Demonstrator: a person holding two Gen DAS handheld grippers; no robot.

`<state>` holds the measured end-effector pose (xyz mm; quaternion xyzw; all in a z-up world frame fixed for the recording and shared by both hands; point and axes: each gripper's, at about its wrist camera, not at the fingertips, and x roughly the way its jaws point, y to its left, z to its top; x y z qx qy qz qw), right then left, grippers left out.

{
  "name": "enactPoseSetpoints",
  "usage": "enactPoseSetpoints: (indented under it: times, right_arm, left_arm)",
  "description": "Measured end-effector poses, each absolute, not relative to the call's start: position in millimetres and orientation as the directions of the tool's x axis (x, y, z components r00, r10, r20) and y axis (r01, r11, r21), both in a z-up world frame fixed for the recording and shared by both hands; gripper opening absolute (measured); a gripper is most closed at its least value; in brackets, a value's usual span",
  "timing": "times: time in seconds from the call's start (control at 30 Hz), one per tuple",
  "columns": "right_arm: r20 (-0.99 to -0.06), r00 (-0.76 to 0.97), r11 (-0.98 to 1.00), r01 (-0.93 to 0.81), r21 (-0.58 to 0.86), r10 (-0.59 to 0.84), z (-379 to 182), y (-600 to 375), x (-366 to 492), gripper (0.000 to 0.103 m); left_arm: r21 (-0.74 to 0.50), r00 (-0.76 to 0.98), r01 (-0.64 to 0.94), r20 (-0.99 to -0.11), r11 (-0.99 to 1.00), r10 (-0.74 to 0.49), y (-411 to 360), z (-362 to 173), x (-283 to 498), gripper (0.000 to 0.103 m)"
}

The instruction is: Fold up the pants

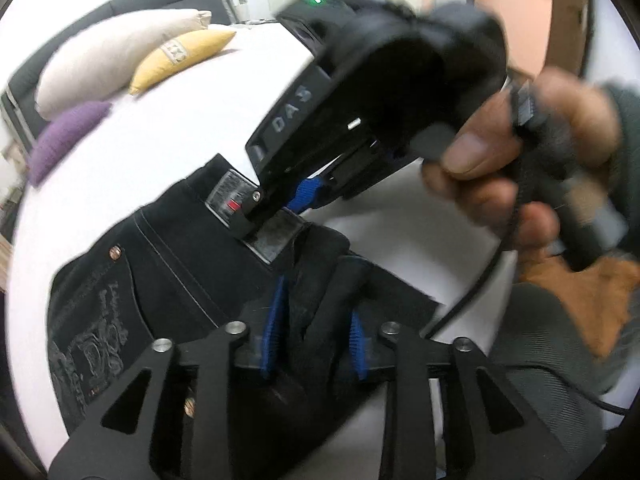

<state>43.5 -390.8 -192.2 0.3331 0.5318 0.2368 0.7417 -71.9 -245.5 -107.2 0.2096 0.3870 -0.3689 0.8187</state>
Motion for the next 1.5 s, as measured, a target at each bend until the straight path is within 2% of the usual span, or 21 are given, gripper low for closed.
enactPoseSetpoints:
  times: [0.03,0.1,0.2,0.23,0.27,0.33,0.47,0.6,0.63,0.67,0.7,0.77,0.97,1.0,1.07,1.1,1.2,1.23,1.33,1.43,1.5]
  right_arm:
    - [-0.622,0.334,0.658,0.007,0.753,0.709,-191,-392,39,0.02]
    - [-0.62,0.352,0.656,0.022,0.755,0.702,-188,-395,33,0.025]
    - [-0.663,0.39,0.7,0.064,0.712,0.639,-176,-403,19,0.037]
    - [-0.69,0.406,0.725,0.09,0.683,0.6,-170,-408,15,0.047]
    - [-0.694,0.426,0.731,0.104,0.675,0.58,-162,-411,9,0.047]
    - [-0.623,0.47,0.681,0.06,0.73,0.626,-144,-408,0,0.047]
    - [-0.498,0.436,0.602,-0.136,0.787,0.75,-116,-361,-13,0.047]
    - [-0.578,0.298,0.63,-0.115,0.768,0.76,-151,-326,-16,0.047]
    - [-0.607,0.271,0.645,-0.077,0.76,0.747,-166,-326,-17,0.038]
    - [-0.629,0.258,0.66,-0.049,0.75,0.734,-180,-329,-19,0.016]
    - [-0.632,0.268,0.66,-0.02,0.751,0.727,-188,-338,-18,0.0]
    - [-0.577,0.304,0.597,0.034,0.801,0.758,-198,-357,-22,0.0]
    - [-0.591,0.303,0.615,0.02,0.788,0.748,-194,-362,-23,0.0]
    - [-0.591,0.302,0.615,0.022,0.788,0.748,-192,-355,-17,0.0]
    - [-0.591,0.302,0.612,0.028,0.79,0.748,-192,-349,-16,0.0]
    - [-0.591,0.303,0.612,0.03,0.79,0.748,-191,-349,-17,0.0]
    - [-0.592,0.307,0.612,0.039,0.79,0.745,-193,-361,-14,0.0]
    - [-0.593,0.308,0.612,0.042,0.79,0.744,-193,-360,-13,0.0]
    - [-0.596,0.307,0.615,0.043,0.788,0.742,-194,-357,-13,0.0]
    - [-0.604,0.306,0.624,0.042,0.781,0.736,-194,-361,-16,0.0]
    - [-0.601,0.308,0.62,0.042,0.783,0.738,-193,-360,-16,0.0]
  left_arm:
    - [-0.001,0.39,0.778,-0.784,0.628,-0.484,-237,-100,-74,0.052]
    - [-0.059,0.379,0.775,-0.753,0.629,-0.538,-215,-83,-81,0.059]
    - [-0.131,0.389,0.766,-0.685,0.629,-0.616,-175,-54,-87,0.078]
    - [-0.142,0.418,0.747,-0.66,0.65,-0.624,-158,-47,-85,0.079]
    - [-0.167,0.43,0.724,-0.649,0.67,-0.627,-143,-44,-79,0.079]
    - [-0.239,0.424,0.676,-0.647,0.697,-0.634,-118,-48,-61,0.079]
    - [-0.415,0.362,0.552,-0.662,0.724,-0.656,-79,-78,-26,0.079]
    - [-0.506,0.276,0.479,-0.689,0.717,-0.671,-65,-113,-16,0.078]
    - [-0.497,0.27,0.493,-0.693,0.714,-0.668,-64,-119,-16,0.078]
    - [-0.493,0.264,0.504,-0.694,0.709,-0.67,-62,-124,-17,0.078]
    - [-0.502,0.259,0.509,-0.685,0.699,-0.681,-59,-126,-17,0.078]
    - [-0.537,0.242,0.503,-0.665,0.677,-0.707,-50,-124,-14,0.078]
    - [-0.685,0.241,0.457,-0.518,0.567,-0.82,-12,-90,57,0.078]
    - [-0.72,0.21,0.441,-0.498,0.536,-0.842,-12,-96,77,0.077]
    - [-0.758,0.158,0.381,-0.511,0.529,-0.845,-11,-119,116,0.063]
    - [-0.785,0.12,0.351,-0.503,0.511,-0.856,-13,-131,128,0.054]
    - [-0.783,0.074,0.295,-0.553,0.548,-0.83,-6,-169,146,0.012]
    - [-0.801,0.075,0.284,-0.53,0.527,-0.845,2,-176,148,0.007]
    - [-0.851,0.092,0.205,-0.476,0.484,-0.875,22,-181,148,0.004]
    - [-0.845,0.04,0.32,-0.441,0.429,-0.897,17,-155,124,0.004]
    - [-0.812,-0.015,0.381,-0.483,0.441,-0.876,8,-154,103,0.004]
